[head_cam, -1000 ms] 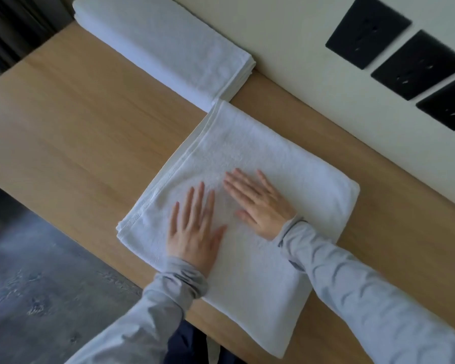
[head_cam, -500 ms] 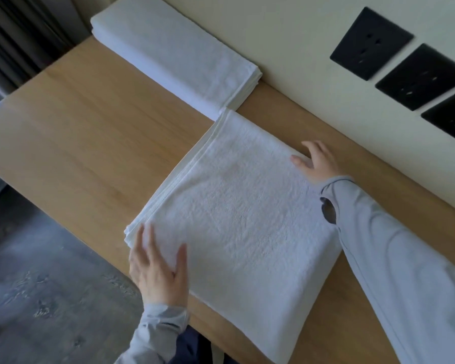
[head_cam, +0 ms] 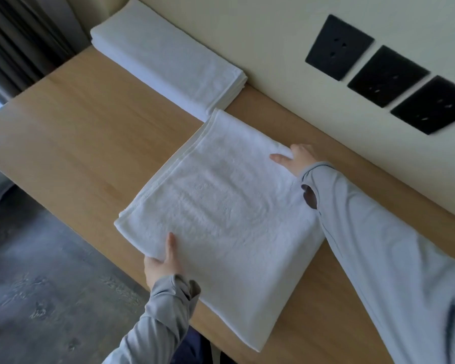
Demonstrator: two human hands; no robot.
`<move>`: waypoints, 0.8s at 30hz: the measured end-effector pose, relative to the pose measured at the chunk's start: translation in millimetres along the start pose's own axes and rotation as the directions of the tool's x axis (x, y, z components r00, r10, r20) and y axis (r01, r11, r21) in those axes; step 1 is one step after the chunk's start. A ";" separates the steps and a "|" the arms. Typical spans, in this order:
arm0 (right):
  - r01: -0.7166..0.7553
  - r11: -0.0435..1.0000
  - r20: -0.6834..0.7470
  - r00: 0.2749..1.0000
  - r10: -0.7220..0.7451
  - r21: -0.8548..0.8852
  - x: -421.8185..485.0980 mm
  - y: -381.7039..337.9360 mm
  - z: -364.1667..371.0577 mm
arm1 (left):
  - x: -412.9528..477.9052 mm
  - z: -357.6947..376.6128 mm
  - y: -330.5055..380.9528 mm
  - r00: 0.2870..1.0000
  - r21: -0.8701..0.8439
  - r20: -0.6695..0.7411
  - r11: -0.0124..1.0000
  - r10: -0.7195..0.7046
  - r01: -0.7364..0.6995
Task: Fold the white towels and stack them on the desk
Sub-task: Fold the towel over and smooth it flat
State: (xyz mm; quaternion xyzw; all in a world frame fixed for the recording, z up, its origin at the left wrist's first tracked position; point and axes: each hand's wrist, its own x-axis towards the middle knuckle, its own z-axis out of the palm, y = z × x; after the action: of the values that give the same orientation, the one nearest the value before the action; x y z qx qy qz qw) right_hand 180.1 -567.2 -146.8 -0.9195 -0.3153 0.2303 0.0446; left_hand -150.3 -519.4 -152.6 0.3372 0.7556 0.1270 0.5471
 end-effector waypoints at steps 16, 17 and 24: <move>-0.534 0.595 -0.160 0.649 0.743 0.600 -253.3 152.9 61.4 | -28.6 158.7 100.2 0.526 0.398 0.687 0.345 0.502 -0.850; -0.564 0.546 -0.131 0.611 0.781 0.619 -261.6 157.3 70.7 | -33.3 171.6 95.2 0.507 0.410 0.717 0.297 0.479 -0.862; -0.370 0.862 -0.567 0.650 0.507 0.347 -263.1 98.8 97.7 | -79.0 151.8 -4.0 0.123 0.353 0.821 -0.328 0.557 -0.876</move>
State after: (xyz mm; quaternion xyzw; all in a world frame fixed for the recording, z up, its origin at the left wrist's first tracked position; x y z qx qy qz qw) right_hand 8.4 -810.1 -152.1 -0.9806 -0.0230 -0.0632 0.1841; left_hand 0.5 -600.5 -152.3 0.9678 0.1809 -0.0095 0.1750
